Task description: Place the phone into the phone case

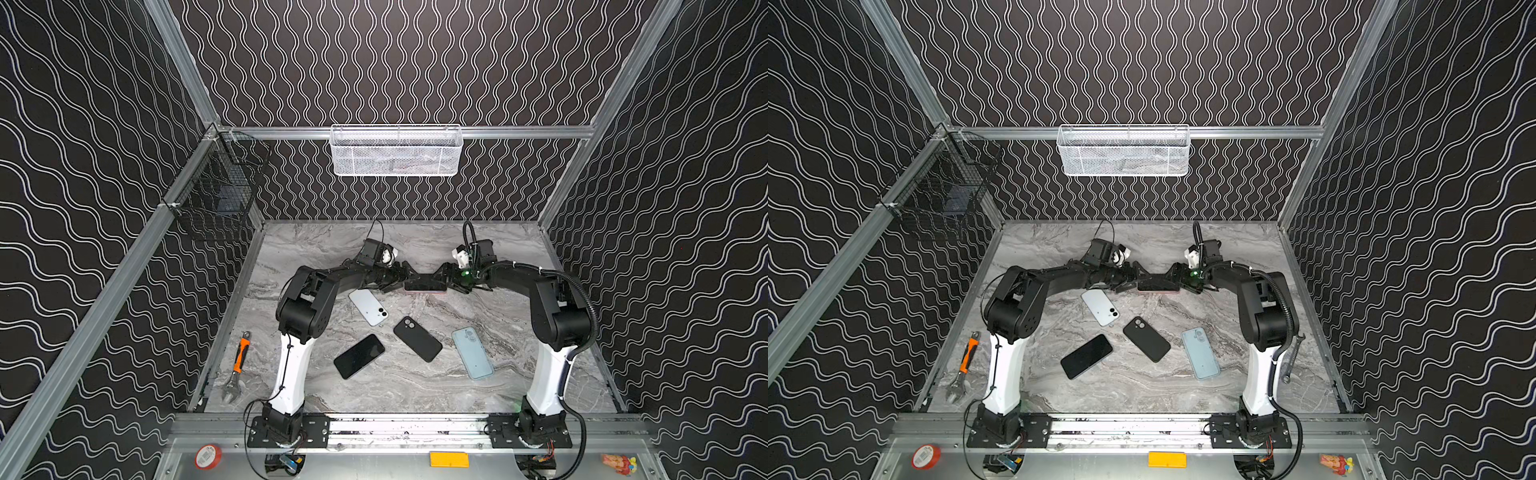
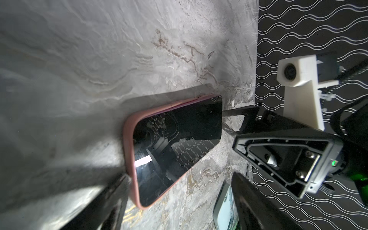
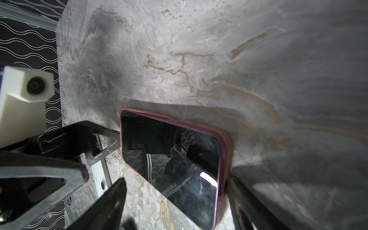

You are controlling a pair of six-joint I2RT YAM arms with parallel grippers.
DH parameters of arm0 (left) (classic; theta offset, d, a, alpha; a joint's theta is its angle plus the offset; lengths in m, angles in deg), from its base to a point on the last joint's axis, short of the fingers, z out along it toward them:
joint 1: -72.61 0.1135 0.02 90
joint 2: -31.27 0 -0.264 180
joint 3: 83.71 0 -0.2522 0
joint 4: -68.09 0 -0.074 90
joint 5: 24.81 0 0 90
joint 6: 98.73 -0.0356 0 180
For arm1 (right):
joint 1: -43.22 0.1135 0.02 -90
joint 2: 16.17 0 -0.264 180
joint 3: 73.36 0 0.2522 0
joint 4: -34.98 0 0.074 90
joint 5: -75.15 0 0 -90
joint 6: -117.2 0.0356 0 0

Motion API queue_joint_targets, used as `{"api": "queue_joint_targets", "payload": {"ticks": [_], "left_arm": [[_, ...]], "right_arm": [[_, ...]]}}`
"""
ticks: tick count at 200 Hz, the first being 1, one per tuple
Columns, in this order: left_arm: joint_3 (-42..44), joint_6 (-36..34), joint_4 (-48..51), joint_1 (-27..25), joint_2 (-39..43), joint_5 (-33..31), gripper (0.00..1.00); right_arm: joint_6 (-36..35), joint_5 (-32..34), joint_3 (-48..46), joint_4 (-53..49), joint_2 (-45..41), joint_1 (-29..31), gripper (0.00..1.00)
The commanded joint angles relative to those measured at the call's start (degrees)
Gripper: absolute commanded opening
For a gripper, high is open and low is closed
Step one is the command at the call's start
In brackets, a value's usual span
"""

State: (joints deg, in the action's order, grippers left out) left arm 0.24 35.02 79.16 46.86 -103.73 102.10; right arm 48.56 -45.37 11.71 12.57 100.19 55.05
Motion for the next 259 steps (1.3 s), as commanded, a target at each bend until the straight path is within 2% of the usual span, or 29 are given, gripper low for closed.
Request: {"api": "queue_joint_targets", "payload": {"ticks": [1, 45, 66, 116, 201, 218, 232, 259], "left_arm": [[1.29, 1.99, -1.54, -0.12, -0.27, 0.68, 0.85], [4.93, 9.25, -14.54, -0.03, 2.74, 2.63, 0.82], [4.58, 10.76, -17.24, -0.06, 4.22, 3.15, 0.81], [4.95, 11.97, -19.03, -0.04, 5.73, 3.42, 0.77], [5.55, 13.96, -21.36, -0.96, 3.78, 3.45, 0.65], [5.25, 13.91, -20.73, -0.92, 3.47, 3.01, 0.60], [4.69, 13.86, -20.27, -0.94, 3.02, 2.91, 0.51], [3.76, 13.95, -20.03, -0.95, 1.73, 3.00, 0.50]], "right_arm": [[-0.02, 2.97, -1.01, -7.51, 2.35, 0.25, 0.82], [0.26, 2.93, -2.75, -6.32, 3.42, 0.21, 0.82], [0.17, 3.10, -3.28, -6.23, 3.71, 0.21, 0.82], [-0.18, 3.90, -3.11, -6.47, 4.14, 0.16, 0.82], [0.08, 3.18, -2.49, -5.95, 4.49, 0.16, 0.81], [-0.09, 3.45, -2.48, -6.14, 4.32, 0.17, 0.81], [-0.37, 3.92, -2.36, -6.29, 4.31, 0.27, 0.81], [-0.71, 4.69, -2.16, -6.52, 4.41, 0.43, 0.78]]}}
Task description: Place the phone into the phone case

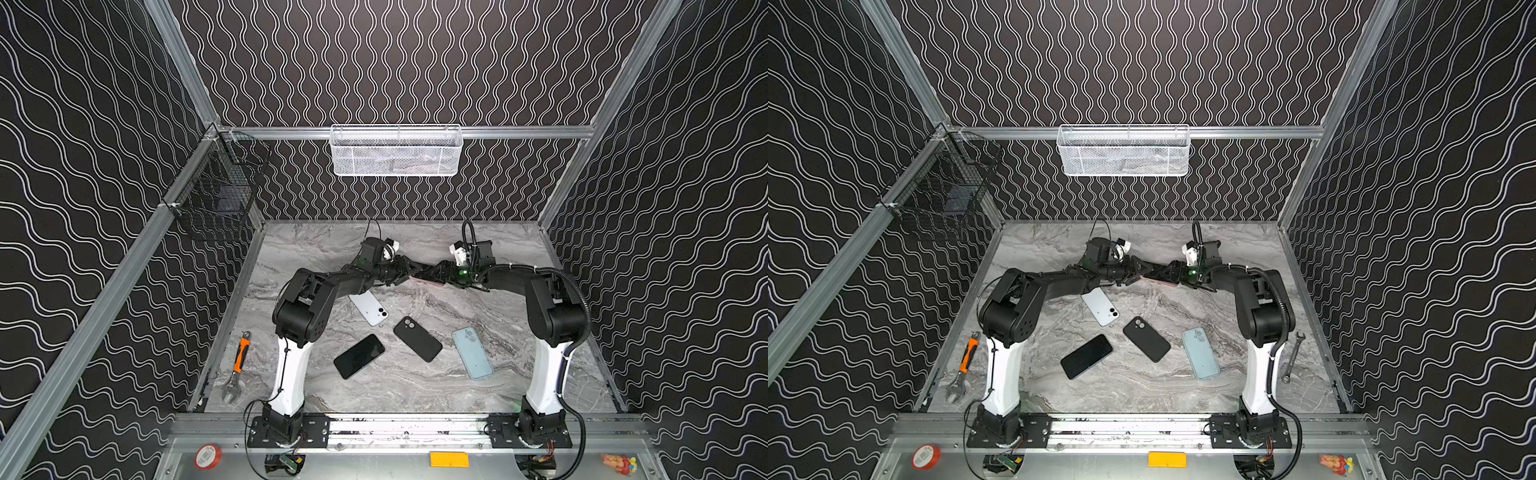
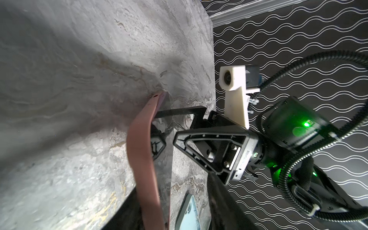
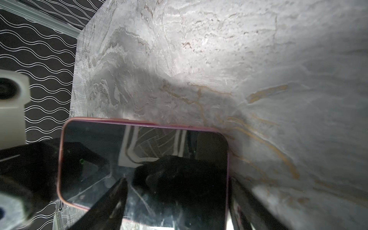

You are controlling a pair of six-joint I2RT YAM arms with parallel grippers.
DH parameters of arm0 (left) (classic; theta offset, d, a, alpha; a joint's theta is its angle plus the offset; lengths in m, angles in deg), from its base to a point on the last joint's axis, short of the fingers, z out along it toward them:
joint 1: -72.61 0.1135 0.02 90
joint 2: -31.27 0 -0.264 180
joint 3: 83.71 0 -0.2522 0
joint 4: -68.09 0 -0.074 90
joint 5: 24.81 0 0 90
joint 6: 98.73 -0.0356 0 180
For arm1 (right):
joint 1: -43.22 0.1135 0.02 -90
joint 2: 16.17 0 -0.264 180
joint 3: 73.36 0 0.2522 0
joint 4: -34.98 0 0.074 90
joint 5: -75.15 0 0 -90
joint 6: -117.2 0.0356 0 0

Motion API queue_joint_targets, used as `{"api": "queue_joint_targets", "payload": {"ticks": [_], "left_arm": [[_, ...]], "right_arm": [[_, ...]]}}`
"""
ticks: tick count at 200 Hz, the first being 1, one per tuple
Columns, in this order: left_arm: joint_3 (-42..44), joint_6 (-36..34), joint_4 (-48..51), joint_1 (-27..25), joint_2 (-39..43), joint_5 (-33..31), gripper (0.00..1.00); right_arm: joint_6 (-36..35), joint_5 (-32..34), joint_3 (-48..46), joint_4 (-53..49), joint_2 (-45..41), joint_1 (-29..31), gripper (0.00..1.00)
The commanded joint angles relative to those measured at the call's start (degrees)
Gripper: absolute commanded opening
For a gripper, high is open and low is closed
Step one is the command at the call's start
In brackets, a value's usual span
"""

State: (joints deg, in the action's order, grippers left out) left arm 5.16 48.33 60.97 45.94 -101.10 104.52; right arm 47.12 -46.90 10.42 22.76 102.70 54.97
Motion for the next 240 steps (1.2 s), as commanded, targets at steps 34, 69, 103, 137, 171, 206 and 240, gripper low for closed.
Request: {"api": "queue_joint_targets", "payload": {"ticks": [34, 69, 103, 137, 171, 206, 240], "left_arm": [[-2.11, 0.73, -1.51, -0.12, -2.09, 0.35, 0.48], [-2.80, -0.06, -0.01, -0.13, -2.53, -0.02, 0.42], [-3.11, 0.14, 0.34, -0.10, -3.13, -0.13, 0.36], [-3.33, 0.18, 0.26, -0.06, -3.54, -0.22, 0.30], [-3.75, 0.89, -0.25, -0.17, -4.20, -0.05, 0.24], [-3.59, 1.06, -0.42, -0.16, -4.35, -0.15, 0.14], [-2.76, 1.71, -1.25, -0.15, -4.00, -0.14, 0.00]], "right_arm": [[0.30, 7.74, 0.01, -17.61, 2.15, 1.60, 0.77], [-0.06, 8.89, 0.55, -18.06, 2.46, 2.65, 0.76], [-0.24, 9.66, 0.65, -18.26, 2.80, 3.16, 0.75], [-0.39, 9.90, 0.65, -18.42, 2.86, 3.34, 0.74], [-0.50, 9.90, 0.89, -18.51, 2.69, 3.60, 0.73], [-0.59, 9.82, 1.00, -18.59, 2.48, 3.80, 0.73], [-0.39, 9.55, 0.99, -18.83, 1.69, 3.74, 0.74]]}}
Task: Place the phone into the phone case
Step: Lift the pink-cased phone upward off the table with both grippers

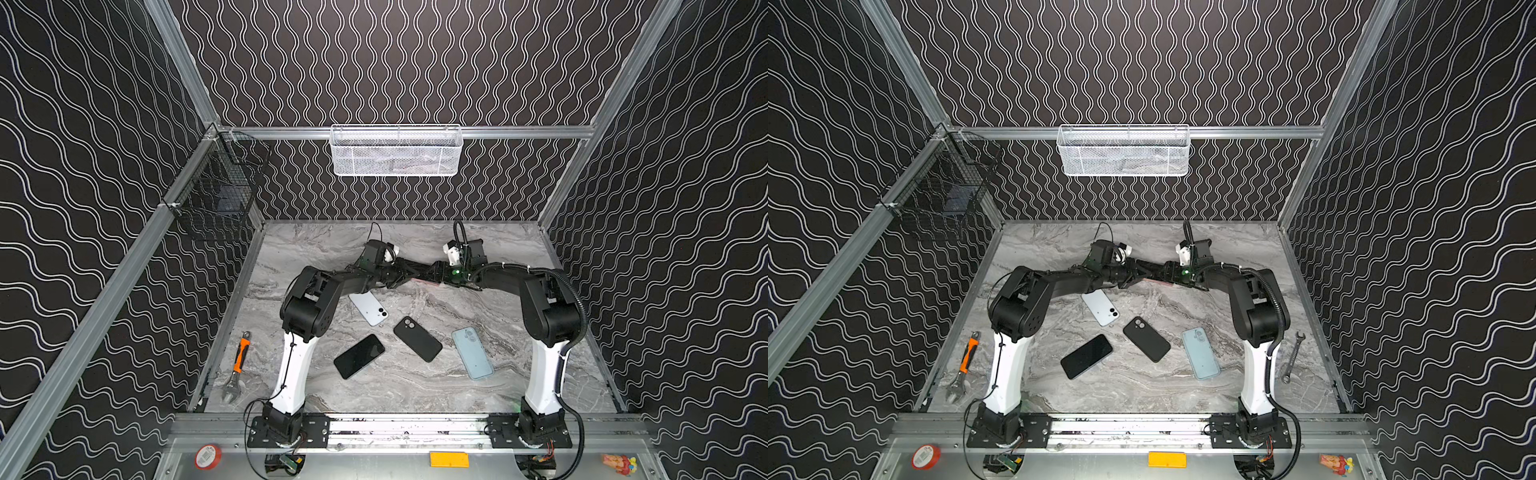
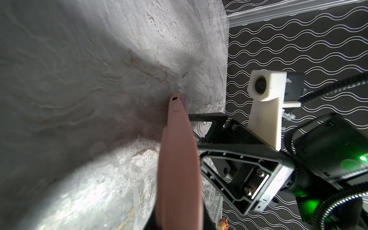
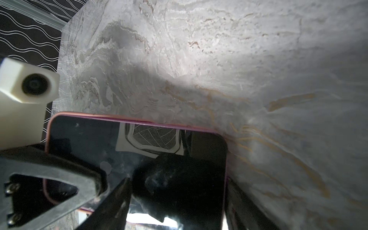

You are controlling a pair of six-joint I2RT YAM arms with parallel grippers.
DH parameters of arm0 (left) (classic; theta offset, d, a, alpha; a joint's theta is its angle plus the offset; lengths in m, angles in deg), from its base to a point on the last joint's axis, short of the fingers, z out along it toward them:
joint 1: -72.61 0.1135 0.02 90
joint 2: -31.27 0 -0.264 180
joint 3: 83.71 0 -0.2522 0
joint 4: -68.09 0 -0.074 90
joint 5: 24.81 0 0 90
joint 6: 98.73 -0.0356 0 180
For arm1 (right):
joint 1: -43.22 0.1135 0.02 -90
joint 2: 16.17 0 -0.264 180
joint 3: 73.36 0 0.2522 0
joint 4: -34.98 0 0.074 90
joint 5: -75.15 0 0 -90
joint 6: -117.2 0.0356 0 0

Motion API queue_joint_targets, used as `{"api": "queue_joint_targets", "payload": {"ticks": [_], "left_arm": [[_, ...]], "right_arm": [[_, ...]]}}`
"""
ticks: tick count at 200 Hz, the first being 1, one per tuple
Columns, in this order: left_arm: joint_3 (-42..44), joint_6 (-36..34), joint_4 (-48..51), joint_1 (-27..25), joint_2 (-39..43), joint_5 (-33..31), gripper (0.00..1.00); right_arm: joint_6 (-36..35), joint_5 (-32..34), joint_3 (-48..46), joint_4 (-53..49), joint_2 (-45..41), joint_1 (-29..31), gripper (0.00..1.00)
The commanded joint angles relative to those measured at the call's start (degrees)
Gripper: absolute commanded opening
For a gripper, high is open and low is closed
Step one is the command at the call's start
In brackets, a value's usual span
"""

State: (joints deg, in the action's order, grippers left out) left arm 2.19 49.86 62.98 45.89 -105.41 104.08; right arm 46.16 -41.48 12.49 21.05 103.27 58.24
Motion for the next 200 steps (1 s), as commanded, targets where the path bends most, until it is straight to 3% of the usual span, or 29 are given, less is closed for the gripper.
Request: {"api": "queue_joint_targets", "payload": {"ticks": [1, 41, 78, 112, 137, 168, 200], "left_arm": [[0.24, 0.20, -3.31, -0.10, 0.29, 0.30, 0.00], [2.29, 0.67, -4.99, 0.27, 2.04, 0.70, 0.00], [3.55, 0.24, -5.14, 1.18, 6.69, 2.84, 0.00], [2.36, -1.91, -2.77, 1.58, 12.87, 7.90, 0.00], [1.77, 0.07, -4.30, 1.69, 16.06, 13.94, 0.00], [3.28, 8.41, -14.20, 1.76, 18.33, 18.95, 0.00], [5.72, 16.08, -23.41, 1.83, 19.90, 21.12, 0.00]], "right_arm": [[0.61, 4.13, -1.08, -17.14, 1.09, 0.50, 0.74], [1.95, 3.44, -1.75, -17.29, -4.66, -0.88, 0.75], [4.18, -0.21, -3.81, -17.39, -19.01, -4.53, 0.77], [5.70, -11.20, -8.41, -15.05, -31.40, -10.52, 0.79], [10.76, -22.67, -14.45, -4.96, -38.90, -15.19, 0.80], [22.72, -34.31, -23.19, 16.89, -41.62, -15.97, 0.81], [30.41, -37.53, -25.58, 29.14, -39.93, -15.98, 0.78]]}}
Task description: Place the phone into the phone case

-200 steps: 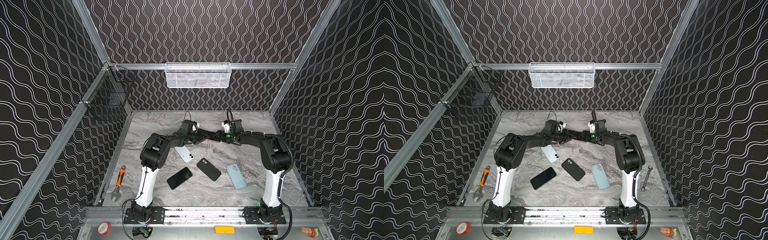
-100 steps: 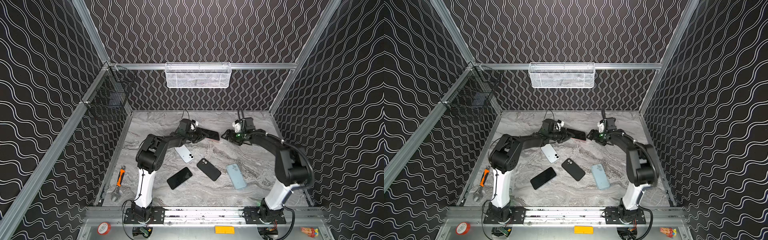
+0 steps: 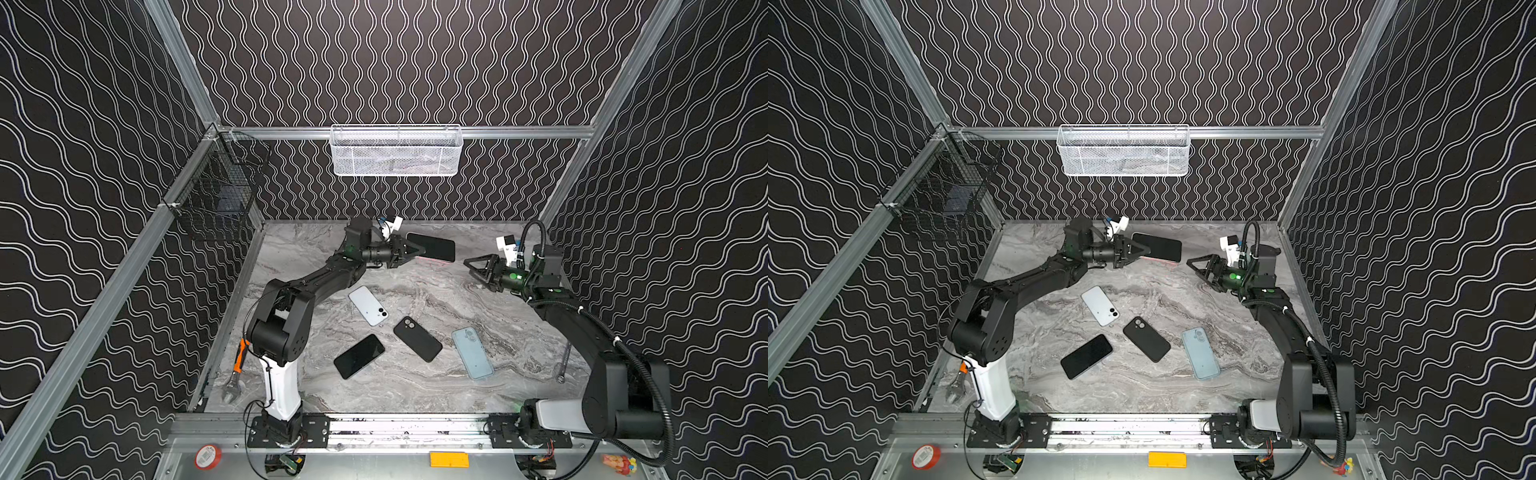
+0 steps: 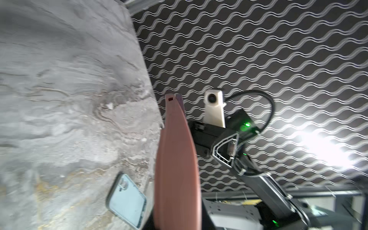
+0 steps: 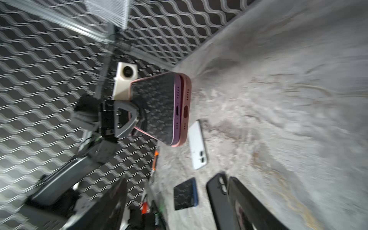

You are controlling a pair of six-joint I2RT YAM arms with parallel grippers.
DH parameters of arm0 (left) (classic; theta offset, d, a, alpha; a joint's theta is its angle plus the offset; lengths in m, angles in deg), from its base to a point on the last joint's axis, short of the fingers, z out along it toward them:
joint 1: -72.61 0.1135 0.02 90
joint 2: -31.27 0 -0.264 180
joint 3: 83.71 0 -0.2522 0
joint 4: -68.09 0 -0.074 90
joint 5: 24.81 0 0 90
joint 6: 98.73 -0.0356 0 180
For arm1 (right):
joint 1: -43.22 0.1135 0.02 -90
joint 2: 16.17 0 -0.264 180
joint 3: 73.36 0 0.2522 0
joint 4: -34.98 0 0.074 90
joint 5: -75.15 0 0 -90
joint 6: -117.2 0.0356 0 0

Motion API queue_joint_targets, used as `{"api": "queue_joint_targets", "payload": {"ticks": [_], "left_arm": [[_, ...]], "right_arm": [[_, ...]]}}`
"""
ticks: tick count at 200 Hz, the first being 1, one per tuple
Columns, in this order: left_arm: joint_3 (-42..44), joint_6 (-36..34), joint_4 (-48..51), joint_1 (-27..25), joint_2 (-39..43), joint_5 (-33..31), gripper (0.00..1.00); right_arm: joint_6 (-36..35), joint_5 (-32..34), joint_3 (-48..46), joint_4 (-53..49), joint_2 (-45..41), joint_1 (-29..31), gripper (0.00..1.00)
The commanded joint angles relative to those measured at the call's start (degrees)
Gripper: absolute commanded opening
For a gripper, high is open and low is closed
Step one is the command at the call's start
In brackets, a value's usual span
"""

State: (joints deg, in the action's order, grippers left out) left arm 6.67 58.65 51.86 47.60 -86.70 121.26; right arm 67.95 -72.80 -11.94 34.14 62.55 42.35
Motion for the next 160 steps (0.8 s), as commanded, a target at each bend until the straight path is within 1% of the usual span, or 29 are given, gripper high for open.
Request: {"api": "queue_joint_targets", "payload": {"ticks": [1, 13, 33, 60, 80, 135, 160], "left_arm": [[1.32, 7.44, -12.59, 0.13, 1.22, 4.04, 0.00], [2.27, 9.83, -15.68, 0.06, 1.75, 4.51, 0.00], [3.09, 10.71, -16.98, 0.05, 2.47, 4.84, 0.00], [3.43, 12.68, -19.51, 0.06, 2.58, 4.91, 0.00], [3.28, 13.75, -20.70, -0.03, 2.48, 5.09, 0.00], [3.39, 10.76, -17.31, -0.36, 3.11, 4.95, 0.00], [3.44, 11.39, -18.16, -0.48, 2.66, 4.92, 0.00]], "right_arm": [[8.76, -6.30, -1.15, 16.37, 0.95, -0.10, 0.78], [10.56, -6.79, -1.34, 18.98, 1.66, 0.06, 0.73], [12.99, -7.36, -1.17, 22.44, 2.78, 0.58, 0.67], [14.02, -8.32, 0.27, 24.48, 4.74, 2.25, 0.61], [16.44, -8.27, 0.17, 28.45, 5.83, 3.30, 0.56], [30.13, -9.19, -0.90, 47.76, 9.49, 4.29, 0.37], [33.39, -9.57, -0.90, 52.18, 10.86, 4.29, 0.28]]}}
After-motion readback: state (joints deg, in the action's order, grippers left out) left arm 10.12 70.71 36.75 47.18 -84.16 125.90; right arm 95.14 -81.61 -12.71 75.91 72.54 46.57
